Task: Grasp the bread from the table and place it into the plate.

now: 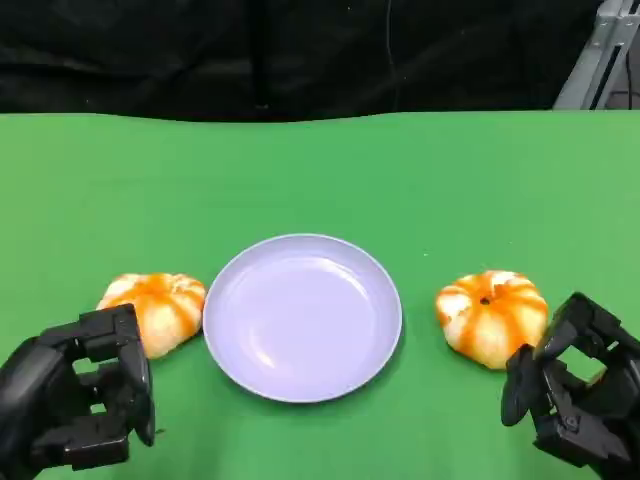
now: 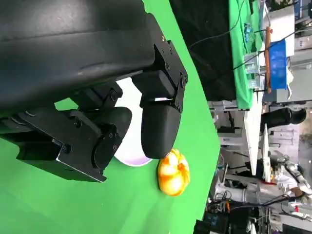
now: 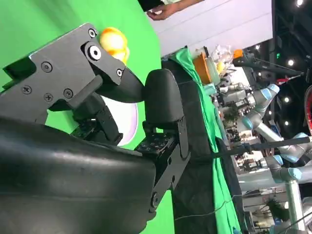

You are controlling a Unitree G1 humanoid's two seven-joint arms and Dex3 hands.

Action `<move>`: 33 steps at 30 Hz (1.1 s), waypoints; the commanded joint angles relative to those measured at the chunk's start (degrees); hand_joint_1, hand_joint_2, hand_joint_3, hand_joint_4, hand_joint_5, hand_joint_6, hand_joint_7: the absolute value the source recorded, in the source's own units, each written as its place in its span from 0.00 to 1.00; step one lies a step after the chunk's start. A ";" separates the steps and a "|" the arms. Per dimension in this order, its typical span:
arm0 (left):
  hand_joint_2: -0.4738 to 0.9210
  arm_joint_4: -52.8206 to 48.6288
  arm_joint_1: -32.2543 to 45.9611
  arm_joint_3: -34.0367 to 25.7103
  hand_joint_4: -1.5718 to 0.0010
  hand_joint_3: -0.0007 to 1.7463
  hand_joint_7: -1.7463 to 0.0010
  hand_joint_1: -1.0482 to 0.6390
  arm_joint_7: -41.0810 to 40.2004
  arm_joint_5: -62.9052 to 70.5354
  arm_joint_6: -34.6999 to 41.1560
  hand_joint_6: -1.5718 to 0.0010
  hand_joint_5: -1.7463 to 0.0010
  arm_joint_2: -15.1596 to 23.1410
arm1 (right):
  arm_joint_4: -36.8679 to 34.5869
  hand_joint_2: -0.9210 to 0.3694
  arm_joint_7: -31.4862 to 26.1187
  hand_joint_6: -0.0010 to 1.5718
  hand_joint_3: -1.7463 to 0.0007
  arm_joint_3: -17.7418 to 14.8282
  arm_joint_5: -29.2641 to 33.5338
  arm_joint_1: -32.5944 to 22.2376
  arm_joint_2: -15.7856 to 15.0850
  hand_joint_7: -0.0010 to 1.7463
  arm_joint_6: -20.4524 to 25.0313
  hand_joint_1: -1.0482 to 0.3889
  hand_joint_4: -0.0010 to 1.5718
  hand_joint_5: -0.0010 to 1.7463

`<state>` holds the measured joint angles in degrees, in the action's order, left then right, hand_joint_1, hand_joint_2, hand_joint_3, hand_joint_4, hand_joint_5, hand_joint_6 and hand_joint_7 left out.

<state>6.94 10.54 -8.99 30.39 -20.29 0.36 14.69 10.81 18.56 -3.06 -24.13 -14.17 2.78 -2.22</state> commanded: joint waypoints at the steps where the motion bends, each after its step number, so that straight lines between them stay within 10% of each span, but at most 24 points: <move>1: 0.76 0.10 0.05 -0.30 0.47 0.73 0.02 0.72 -1.26 1.31 -1.33 0.54 0.00 0.16 | 0.17 0.35 0.24 0.45 0.28 -0.37 -0.39 0.15 -0.49 0.93 -0.27 0.63 0.57 1.00; 2: 0.76 1.70 0.76 1.94 0.48 0.73 0.03 0.72 -6.81 15.19 -5.77 0.54 0.00 3.44 | 0.25 0.35 0.01 0.45 0.28 -0.34 -0.17 0.15 -0.49 0.93 -0.19 0.63 0.57 1.00; 3: 0.85 2.75 1.21 3.65 0.78 0.41 0.49 0.42 -11.22 26.06 -9.27 0.77 0.52 5.88 | 0.34 0.35 -0.19 0.46 0.29 -0.31 -0.03 0.18 -0.48 0.93 -0.10 0.62 0.57 1.00; 4: 0.92 3.00 1.21 5.18 0.88 0.23 0.71 0.31 -15.41 35.33 -11.87 0.82 0.73 7.82 | 0.25 0.35 -0.19 0.46 0.29 -0.33 0.00 0.25 -0.45 0.93 -0.19 0.62 0.57 1.00; 6: 0.98 2.63 0.97 6.30 0.97 0.08 0.91 0.18 -19.07 42.40 -13.66 0.85 0.90 8.82 | 0.10 0.35 -0.09 0.46 0.29 -0.36 -0.04 0.34 -0.42 0.93 -0.35 0.62 0.57 1.00; 33: 0.96 -11.52 -17.02 18.28 1.00 0.01 1.00 0.06 -20.06 64.11 -4.63 0.91 1.00 16.52 | -0.58 0.38 0.20 0.45 0.26 -0.77 -0.49 0.82 -0.24 0.93 -0.69 0.62 0.58 1.00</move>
<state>-3.88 -5.61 9.01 11.09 43.99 -4.59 29.89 9.77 18.99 -3.55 -24.24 -13.41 2.79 -2.97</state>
